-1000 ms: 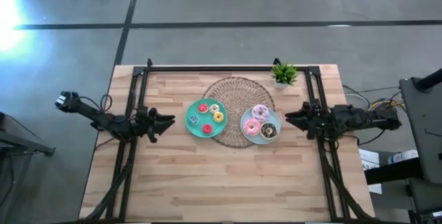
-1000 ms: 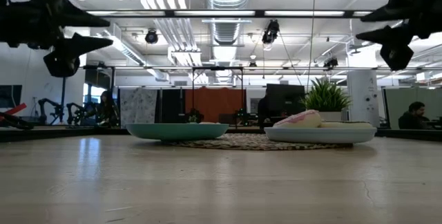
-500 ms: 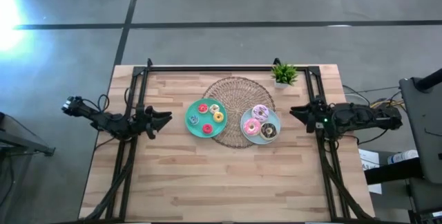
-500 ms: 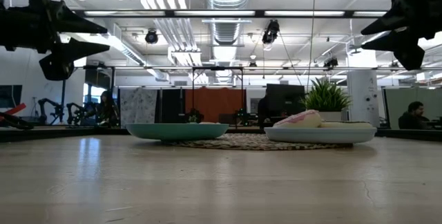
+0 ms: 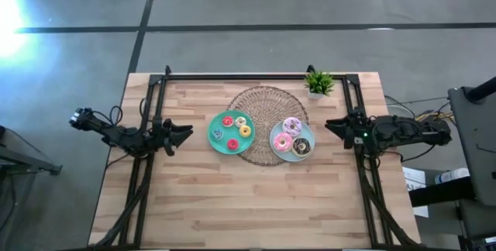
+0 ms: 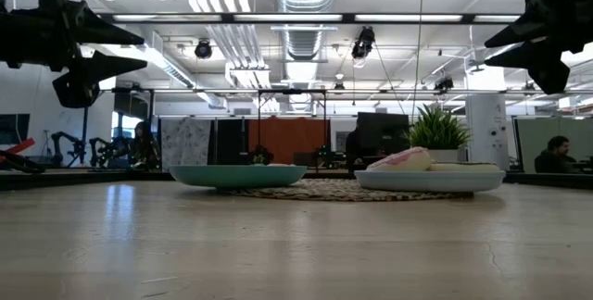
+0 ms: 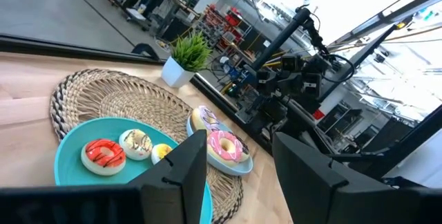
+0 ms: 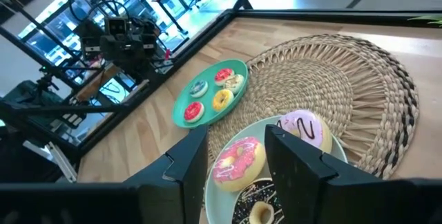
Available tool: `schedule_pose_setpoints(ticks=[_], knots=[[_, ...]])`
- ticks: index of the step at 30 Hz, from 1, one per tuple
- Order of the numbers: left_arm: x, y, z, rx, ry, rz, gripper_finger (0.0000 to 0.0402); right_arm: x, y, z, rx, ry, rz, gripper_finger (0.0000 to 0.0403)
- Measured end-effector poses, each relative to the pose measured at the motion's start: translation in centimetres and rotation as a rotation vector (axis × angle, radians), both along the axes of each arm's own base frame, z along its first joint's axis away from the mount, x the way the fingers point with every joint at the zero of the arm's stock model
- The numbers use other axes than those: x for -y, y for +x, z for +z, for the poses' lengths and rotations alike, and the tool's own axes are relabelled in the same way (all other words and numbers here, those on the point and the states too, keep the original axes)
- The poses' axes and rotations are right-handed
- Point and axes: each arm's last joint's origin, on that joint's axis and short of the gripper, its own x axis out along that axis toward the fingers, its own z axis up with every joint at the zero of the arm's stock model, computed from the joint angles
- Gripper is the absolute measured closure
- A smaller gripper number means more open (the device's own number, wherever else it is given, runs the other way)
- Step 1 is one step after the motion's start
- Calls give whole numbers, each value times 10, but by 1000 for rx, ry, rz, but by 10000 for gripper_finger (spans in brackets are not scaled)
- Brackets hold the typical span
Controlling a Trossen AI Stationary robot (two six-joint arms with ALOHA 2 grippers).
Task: Pick & Place donuts
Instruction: Return to Home Position
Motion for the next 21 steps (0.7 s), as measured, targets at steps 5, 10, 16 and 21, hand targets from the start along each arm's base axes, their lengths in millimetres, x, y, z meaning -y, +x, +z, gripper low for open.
schedule_pose_setpoints(ticks=[5,10,16,21], knots=[[0,-1,1,9,-4,0,262,0,0,0,0,0,0,263],[-4,-2,3,41,-17,30,262,0,0,0,-1,0,0,262],[-13,-2,6,10,151,52,262,0,0,0,-1,0,0,270],[-14,2,7,-1,391,-236,262,0,0,0,-2,-1,0,269]])
